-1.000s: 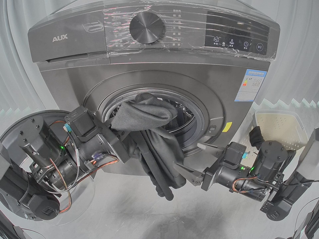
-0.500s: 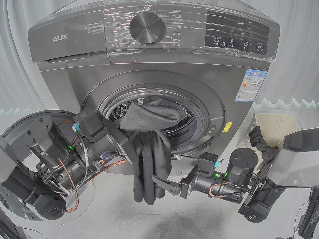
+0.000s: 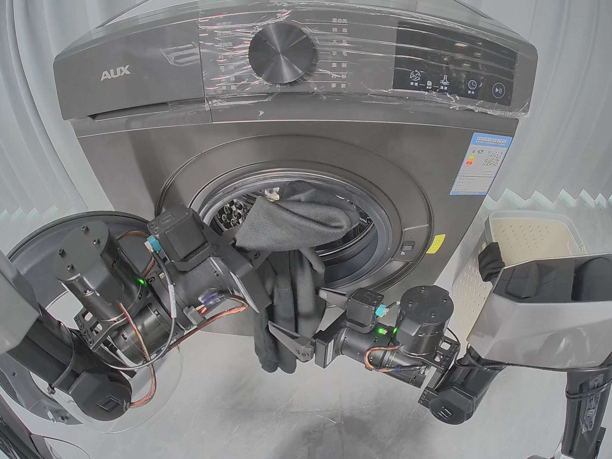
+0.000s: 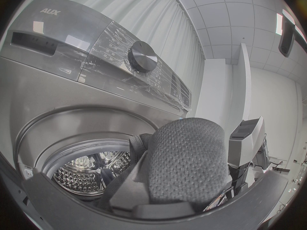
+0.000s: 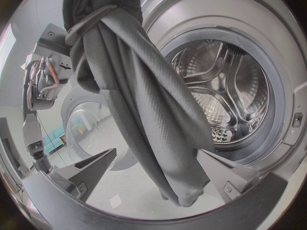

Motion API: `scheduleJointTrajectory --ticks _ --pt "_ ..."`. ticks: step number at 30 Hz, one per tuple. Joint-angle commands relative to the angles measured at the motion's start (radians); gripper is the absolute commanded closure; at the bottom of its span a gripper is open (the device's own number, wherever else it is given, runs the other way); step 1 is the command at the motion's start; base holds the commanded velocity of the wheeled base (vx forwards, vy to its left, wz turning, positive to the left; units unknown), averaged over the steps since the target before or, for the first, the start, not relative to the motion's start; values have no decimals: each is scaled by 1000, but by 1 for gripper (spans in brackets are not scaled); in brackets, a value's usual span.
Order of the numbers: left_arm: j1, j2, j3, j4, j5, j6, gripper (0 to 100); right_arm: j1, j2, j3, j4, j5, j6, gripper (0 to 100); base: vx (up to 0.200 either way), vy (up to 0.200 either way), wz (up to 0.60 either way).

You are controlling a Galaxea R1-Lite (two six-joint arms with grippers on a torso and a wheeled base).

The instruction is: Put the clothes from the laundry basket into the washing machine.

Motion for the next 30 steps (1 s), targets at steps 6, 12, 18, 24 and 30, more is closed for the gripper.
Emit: scheduleJointTrajectory --ticks 6,12,18,24,30 --pt "0 0 -15 0 1 -1 100 -13 98 -120 12 -68 -15 0 0 0 0" --pt "0 -11 -17 0 0 -1 100 -33 152 -171 12 -71 -15 0 0 0 0" --pt "0 -12 -26 -1 1 -3 100 -27 201 -197 2 -111 -12 0 0 0 0" --pt "11 -12 -11 -1 1 -4 100 -24 195 -200 1 -122 -8 100 0 0 0" --pt "50 -11 71 0 1 2 100 -85 104 -183 10 -125 -6 100 0 0 0"
